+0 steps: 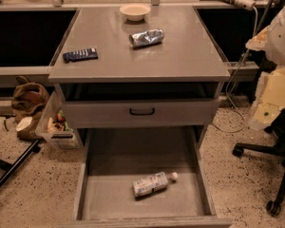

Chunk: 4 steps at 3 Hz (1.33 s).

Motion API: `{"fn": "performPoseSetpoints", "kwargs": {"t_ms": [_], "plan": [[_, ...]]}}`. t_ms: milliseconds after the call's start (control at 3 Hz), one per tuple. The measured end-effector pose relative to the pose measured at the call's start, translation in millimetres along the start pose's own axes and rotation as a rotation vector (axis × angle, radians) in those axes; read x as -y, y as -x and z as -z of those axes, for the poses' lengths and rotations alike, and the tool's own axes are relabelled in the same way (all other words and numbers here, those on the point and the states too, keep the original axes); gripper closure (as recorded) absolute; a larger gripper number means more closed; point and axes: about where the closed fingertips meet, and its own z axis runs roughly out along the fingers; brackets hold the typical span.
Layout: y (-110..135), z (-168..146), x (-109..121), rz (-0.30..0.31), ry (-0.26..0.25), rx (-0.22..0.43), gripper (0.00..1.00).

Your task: Pick blue plastic bottle from middle drawer and place on counter

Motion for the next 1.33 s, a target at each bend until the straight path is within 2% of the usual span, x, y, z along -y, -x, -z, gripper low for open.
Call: {"fn": "performPoseSetpoints", "kwargs": {"t_ms": [333,667,1000,1333], "plan": [[0,0,0,0.000,0.000,0.000,0.00],[2,-2,1,-0.002,-0.022,-0.010,0.00],[10,-40,-9,-0.007,-0.012,0.016,0.00],[24,-126,-29,-0.010,0.051,0.069,0.00]]}}
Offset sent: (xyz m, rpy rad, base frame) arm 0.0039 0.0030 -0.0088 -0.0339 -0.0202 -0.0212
